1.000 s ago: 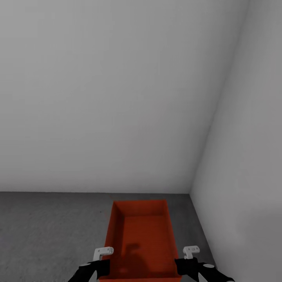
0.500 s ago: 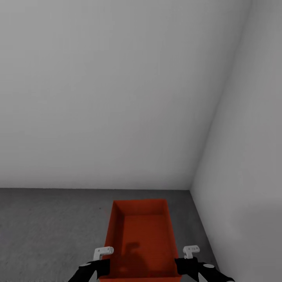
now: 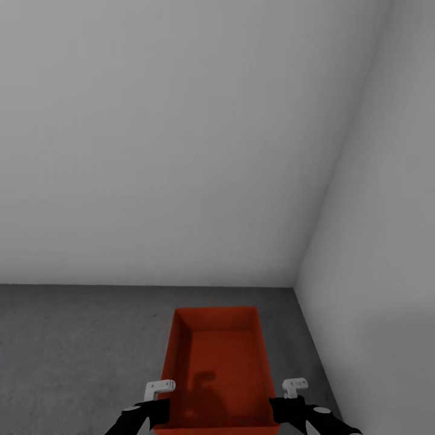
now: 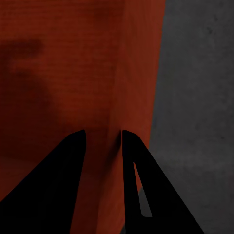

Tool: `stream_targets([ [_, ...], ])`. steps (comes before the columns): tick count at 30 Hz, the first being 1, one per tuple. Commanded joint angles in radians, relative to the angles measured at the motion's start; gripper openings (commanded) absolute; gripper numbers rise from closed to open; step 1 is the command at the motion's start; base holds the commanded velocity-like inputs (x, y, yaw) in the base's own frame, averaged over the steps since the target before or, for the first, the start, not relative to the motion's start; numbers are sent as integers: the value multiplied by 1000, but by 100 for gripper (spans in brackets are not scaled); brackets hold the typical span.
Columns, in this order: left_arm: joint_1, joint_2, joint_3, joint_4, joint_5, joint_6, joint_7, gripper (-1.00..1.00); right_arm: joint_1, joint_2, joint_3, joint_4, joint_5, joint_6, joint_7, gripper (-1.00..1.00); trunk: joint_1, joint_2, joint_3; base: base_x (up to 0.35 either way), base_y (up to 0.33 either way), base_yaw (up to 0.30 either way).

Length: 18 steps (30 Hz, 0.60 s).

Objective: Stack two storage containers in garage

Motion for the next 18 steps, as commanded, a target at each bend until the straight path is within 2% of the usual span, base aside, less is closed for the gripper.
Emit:
stream_targets([
  [1, 0, -2, -9, -4, 9, -26, 6, -100, -1, 0, -16, 4, 15, 47, 5, -100, 4, -8, -6, 0, 0, 0],
  [18, 0, -1, -9, -4, 8, -26, 6, -100, -1, 0, -14, 4, 15, 47, 4, -100, 69, -127, -86, 0, 0, 0],
])
